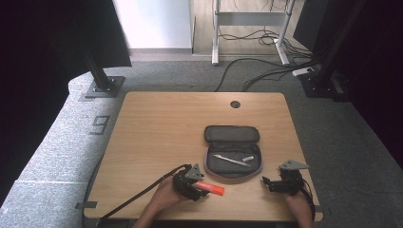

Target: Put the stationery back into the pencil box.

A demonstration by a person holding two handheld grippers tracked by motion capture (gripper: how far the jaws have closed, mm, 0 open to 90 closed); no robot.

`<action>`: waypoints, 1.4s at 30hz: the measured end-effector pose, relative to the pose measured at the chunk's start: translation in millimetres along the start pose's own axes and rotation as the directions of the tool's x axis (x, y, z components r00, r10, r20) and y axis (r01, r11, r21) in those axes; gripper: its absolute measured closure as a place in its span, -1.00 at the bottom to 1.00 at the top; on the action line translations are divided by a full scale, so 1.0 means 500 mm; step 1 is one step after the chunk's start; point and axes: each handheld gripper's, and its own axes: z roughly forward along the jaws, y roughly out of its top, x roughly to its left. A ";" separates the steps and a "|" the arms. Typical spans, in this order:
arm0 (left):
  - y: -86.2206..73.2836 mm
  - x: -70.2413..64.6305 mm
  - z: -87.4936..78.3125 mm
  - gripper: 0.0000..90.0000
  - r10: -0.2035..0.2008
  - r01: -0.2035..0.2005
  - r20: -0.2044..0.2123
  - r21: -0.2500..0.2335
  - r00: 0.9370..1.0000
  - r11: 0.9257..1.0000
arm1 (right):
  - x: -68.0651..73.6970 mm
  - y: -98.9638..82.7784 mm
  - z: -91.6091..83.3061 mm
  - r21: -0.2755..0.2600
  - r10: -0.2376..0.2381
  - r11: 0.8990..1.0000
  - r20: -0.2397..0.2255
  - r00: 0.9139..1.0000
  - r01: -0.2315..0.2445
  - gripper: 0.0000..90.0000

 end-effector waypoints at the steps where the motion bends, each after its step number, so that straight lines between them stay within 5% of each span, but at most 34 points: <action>1: -0.001 -0.002 0.001 -0.24 0.009 -0.009 -0.006 -0.001 1.000 1.000 | 0.000 0.000 0.000 0.000 0.000 1.000 0.000 1.000 0.000 -0.77; 13: -0.002 -0.010 -0.006 0.46 0.048 -0.047 0.031 -0.007 0.998 0.999 | 0.000 0.000 0.000 0.000 0.000 1.000 0.000 1.000 0.000 -0.77; 21: -0.002 -0.013 -0.004 0.48 0.058 -0.057 0.084 -0.021 0.995 0.998 | 0.000 0.000 0.000 0.000 0.000 1.000 0.000 1.000 0.000 -0.77; 26: 0.004 -0.017 -0.009 0.48 0.069 -0.068 0.072 -0.017 0.995 0.998 | 0.000 0.000 0.000 0.000 0.000 1.000 0.000 1.000 0.000 -0.77; 34: 0.029 -0.024 -0.038 0.48 0.066 -0.062 0.049 -0.075 0.997 0.995 | 0.000 0.000 0.000 0.000 0.000 1.000 0.000 1.000 0.000 -0.77; 42: 0.060 -0.009 -0.057 0.48 0.053 -0.048 0.044 -0.101 0.998 0.994 | 0.000 0.000 0.000 0.000 0.000 1.000 0.000 1.000 0.000 -0.77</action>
